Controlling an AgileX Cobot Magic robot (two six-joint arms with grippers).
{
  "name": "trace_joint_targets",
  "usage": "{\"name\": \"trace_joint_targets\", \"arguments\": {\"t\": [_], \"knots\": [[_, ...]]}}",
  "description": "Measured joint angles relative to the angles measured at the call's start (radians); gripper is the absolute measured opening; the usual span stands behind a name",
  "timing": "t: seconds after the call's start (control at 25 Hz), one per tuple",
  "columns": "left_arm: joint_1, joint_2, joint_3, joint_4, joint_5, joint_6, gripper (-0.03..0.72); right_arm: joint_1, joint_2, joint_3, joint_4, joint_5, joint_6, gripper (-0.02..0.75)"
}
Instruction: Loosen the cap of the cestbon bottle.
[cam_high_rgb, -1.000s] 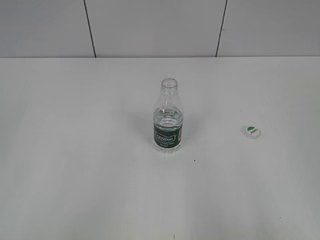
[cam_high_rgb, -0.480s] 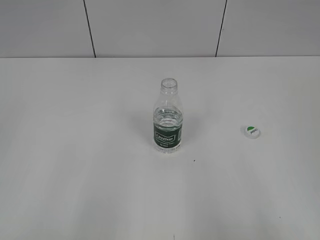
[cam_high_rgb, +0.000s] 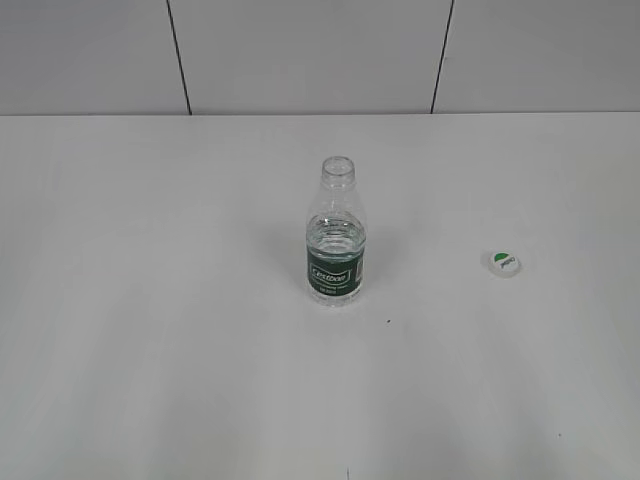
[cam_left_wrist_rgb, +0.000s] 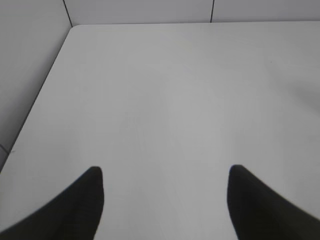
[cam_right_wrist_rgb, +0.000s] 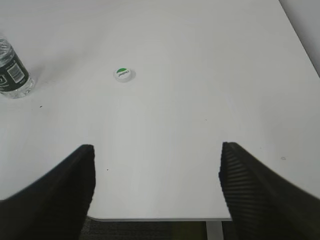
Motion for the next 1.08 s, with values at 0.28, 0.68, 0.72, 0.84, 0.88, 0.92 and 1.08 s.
{"name": "trace_joint_targets", "arguments": {"t": [0.28, 0.68, 0.72, 0.84, 0.88, 0.92, 1.08], "knots": [[0.000, 0.000, 0.000, 0.000, 0.000, 0.000, 0.470, -0.034, 0.000, 0.000, 0.000, 0.000, 0.000, 0.590], [0.000, 0.000, 0.000, 0.001, 0.000, 0.000, 0.470, -0.058, 0.000, 0.000, 0.000, -0.001, 0.000, 0.590], [0.000, 0.000, 0.000, 0.001, 0.000, 0.000, 0.470, -0.058, 0.000, 0.000, 0.000, -0.001, 0.000, 0.590], [0.000, 0.000, 0.000, 0.001, 0.000, 0.000, 0.470, -0.058, 0.000, 0.000, 0.000, -0.001, 0.000, 0.590], [0.000, 0.000, 0.000, 0.001, 0.000, 0.000, 0.470, -0.058, 0.000, 0.000, 0.000, -0.001, 0.000, 0.590], [0.000, 0.000, 0.000, 0.001, -0.001, 0.000, 0.470, -0.058, 0.000, 0.000, 0.000, -0.001, 0.000, 0.590], [0.000, 0.000, 0.000, 0.001, -0.001, 0.000, 0.470, -0.058, 0.000, 0.000, 0.000, -0.001, 0.000, 0.589]]}}
